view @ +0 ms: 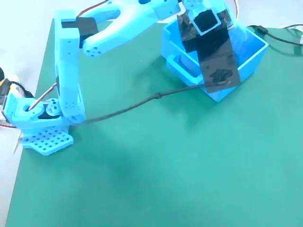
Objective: Put the tape in the box
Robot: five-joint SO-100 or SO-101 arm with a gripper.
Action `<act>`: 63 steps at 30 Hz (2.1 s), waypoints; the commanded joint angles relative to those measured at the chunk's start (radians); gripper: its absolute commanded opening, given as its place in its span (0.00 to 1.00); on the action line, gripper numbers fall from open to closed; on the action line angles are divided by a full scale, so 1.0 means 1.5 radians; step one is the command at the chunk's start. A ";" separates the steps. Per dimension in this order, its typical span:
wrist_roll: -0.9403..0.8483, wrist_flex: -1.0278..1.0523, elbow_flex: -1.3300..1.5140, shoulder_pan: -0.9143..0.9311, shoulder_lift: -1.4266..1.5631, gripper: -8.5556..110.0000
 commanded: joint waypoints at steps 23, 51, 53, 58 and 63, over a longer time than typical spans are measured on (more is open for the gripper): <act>0.006 0.205 0.061 0.163 0.266 0.32; -0.079 -0.150 0.886 0.273 0.887 0.32; -0.084 -0.201 0.954 0.279 0.913 0.32; -0.084 -0.258 1.111 0.276 1.000 0.31; -0.083 -0.243 1.224 0.292 1.154 0.30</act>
